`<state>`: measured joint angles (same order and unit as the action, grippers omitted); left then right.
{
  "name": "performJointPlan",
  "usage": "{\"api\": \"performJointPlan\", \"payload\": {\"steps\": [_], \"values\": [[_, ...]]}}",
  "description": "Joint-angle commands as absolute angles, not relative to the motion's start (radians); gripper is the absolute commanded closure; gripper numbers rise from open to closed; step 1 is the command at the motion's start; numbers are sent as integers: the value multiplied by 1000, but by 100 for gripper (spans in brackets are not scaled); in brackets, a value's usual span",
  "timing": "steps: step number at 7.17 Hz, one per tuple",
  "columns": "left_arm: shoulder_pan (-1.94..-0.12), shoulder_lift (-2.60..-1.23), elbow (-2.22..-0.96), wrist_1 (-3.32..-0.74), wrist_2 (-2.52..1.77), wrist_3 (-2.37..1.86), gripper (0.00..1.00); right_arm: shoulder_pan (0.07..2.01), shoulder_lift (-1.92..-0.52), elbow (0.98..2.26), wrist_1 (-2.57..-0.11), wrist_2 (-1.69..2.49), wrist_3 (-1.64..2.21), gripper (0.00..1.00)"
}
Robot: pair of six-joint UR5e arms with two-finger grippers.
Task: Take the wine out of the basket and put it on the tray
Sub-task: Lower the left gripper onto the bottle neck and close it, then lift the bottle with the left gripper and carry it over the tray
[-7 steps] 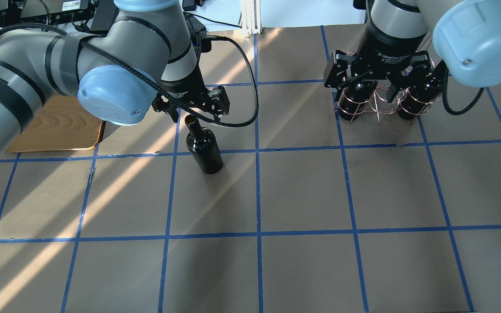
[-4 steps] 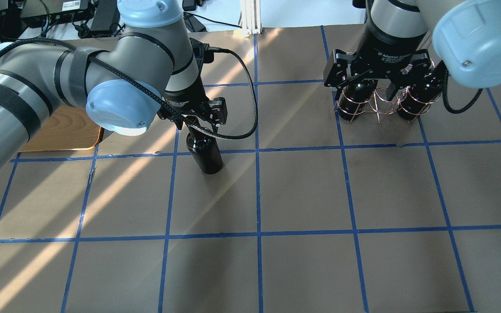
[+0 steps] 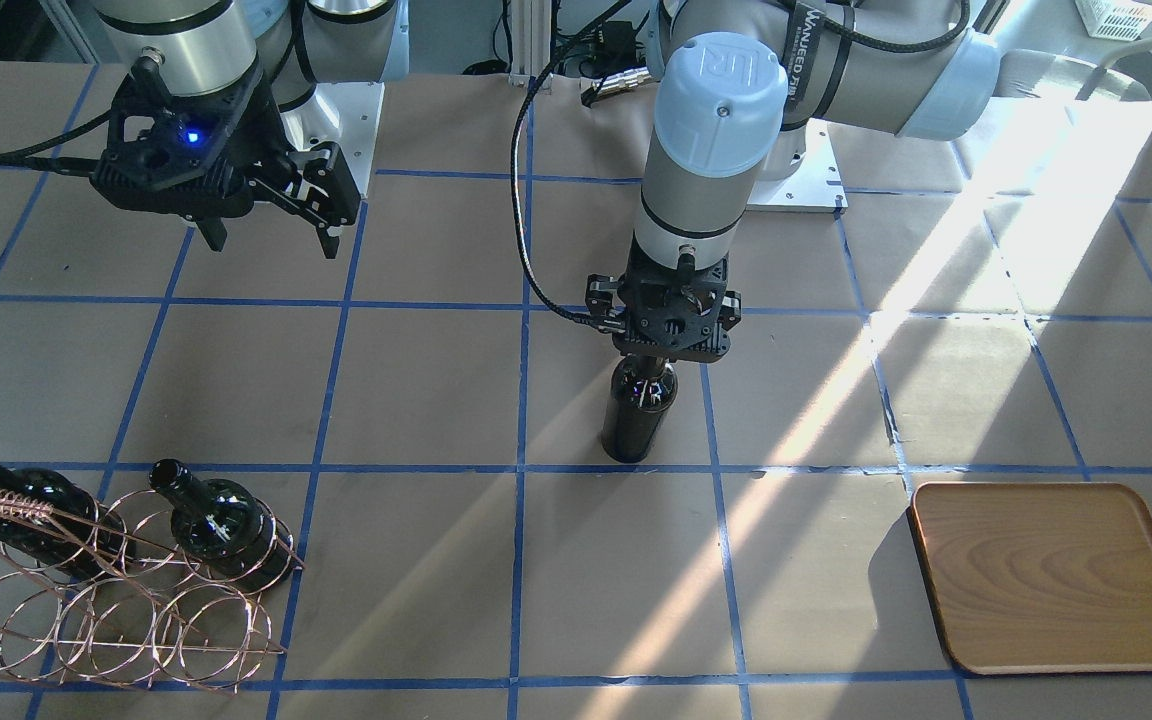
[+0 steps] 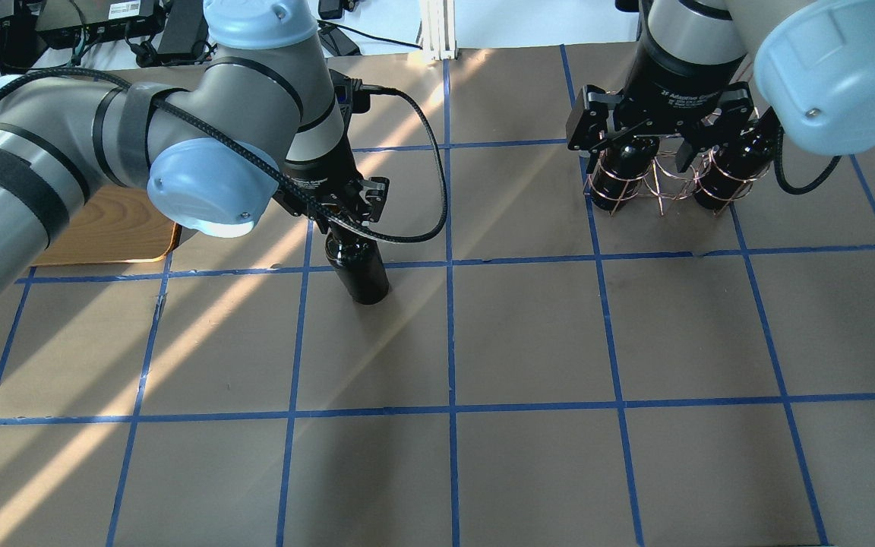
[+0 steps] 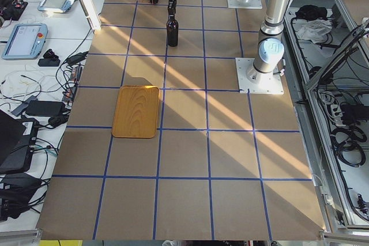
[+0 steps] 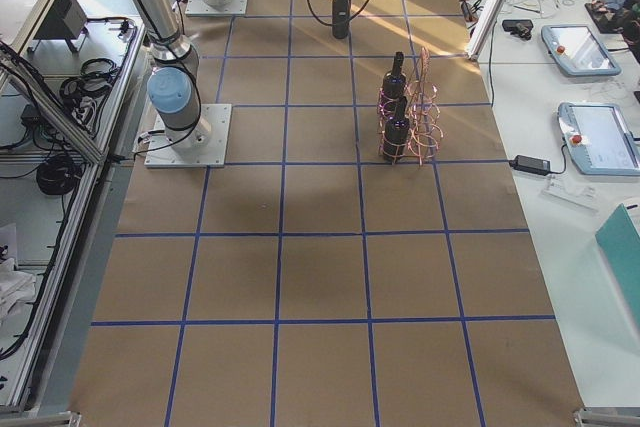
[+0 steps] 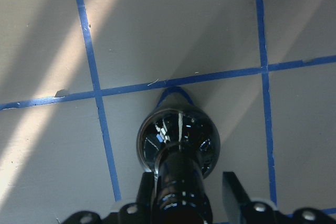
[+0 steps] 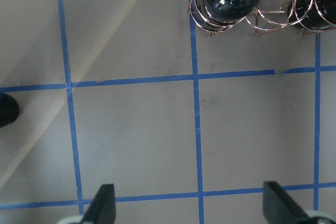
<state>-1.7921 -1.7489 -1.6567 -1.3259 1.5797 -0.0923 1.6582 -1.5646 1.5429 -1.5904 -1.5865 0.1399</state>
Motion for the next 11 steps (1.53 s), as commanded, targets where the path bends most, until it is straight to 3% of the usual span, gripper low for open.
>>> {"api": "performJointPlan", "payload": {"steps": [1,2,7,11], "values": [[-1792,-1749,-1657,-1328,1578,-94,53,1658,-1565,1543,-1591,-1588,140,0],[-1792,-1749,-1657,-1333,1574,-94,99,1658,-1565,1543,-1591,-1588,140,0],[-1732,-1743,-1548,-1388,1574,-78,100,1660,-1566,1543,-1591,-1589,141,0],[-1460,-1778,-1370,-1514,1568,201,100,1660,-1565,1543,-1591,-1588,141,0]]}}
